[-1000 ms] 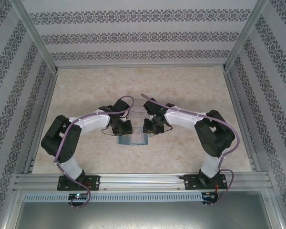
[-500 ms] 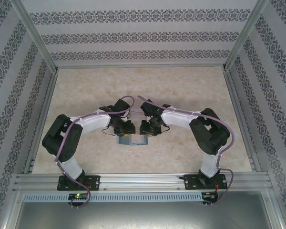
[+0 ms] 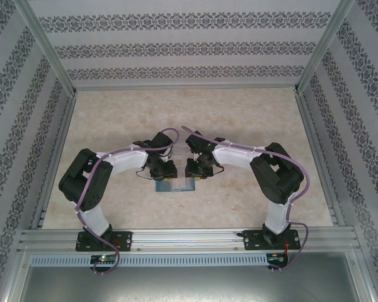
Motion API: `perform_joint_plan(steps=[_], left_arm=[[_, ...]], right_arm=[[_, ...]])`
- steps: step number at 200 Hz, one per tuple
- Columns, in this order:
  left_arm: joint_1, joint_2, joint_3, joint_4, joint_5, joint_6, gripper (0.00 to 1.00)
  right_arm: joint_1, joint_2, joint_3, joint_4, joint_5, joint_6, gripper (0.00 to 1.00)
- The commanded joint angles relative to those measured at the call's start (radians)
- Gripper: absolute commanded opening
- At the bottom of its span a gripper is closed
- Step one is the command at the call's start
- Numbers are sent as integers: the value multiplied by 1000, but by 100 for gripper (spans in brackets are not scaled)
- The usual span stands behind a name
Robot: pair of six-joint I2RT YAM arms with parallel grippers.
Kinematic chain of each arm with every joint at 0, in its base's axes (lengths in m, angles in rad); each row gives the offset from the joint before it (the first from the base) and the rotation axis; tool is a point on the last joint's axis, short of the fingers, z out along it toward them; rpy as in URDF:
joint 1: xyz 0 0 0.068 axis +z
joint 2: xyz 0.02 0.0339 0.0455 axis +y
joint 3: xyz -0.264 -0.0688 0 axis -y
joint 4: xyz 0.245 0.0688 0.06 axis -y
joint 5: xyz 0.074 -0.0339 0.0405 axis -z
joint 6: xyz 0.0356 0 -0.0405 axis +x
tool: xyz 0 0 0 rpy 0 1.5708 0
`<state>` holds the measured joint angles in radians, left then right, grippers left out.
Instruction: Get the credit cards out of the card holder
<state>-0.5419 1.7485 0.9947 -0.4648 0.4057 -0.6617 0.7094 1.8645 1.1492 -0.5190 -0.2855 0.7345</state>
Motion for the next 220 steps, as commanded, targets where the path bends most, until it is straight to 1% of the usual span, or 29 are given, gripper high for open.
perform_joint_plan(steps=[1, 25, 40, 58, 75, 104, 128, 145, 203, 220], left_arm=[[0, -16, -14, -56, -84, 11, 20], [0, -37, -15, -25, -66, -5, 23], [0, -58, -33, 33, -37, -24, 27], [10, -76, -70, 115, 16, -58, 30], [21, -74, -97, 170, 67, -85, 31], [34, -73, -136, 237, 122, -112, 30], [46, -78, -168, 295, 158, -136, 27], [49, -82, -175, 306, 167, -141, 23], [56, -105, -175, 274, 151, -131, 14], [64, -119, -175, 252, 142, -121, 9]], right_arm=[[6, 35, -6, -13, 12, 2, 29], [7, 33, -8, -12, 12, 3, 28], [7, 32, -11, -12, 11, 1, 28], [6, 29, -11, -12, 12, 2, 28], [6, 27, -12, -12, 11, 2, 28], [6, 28, -15, -11, 12, 2, 27], [7, 24, -17, -9, 11, 3, 27], [6, 22, -19, -8, 12, 3, 27], [7, 20, -23, -11, 18, 3, 27], [5, 21, -25, -10, 18, 3, 27]])
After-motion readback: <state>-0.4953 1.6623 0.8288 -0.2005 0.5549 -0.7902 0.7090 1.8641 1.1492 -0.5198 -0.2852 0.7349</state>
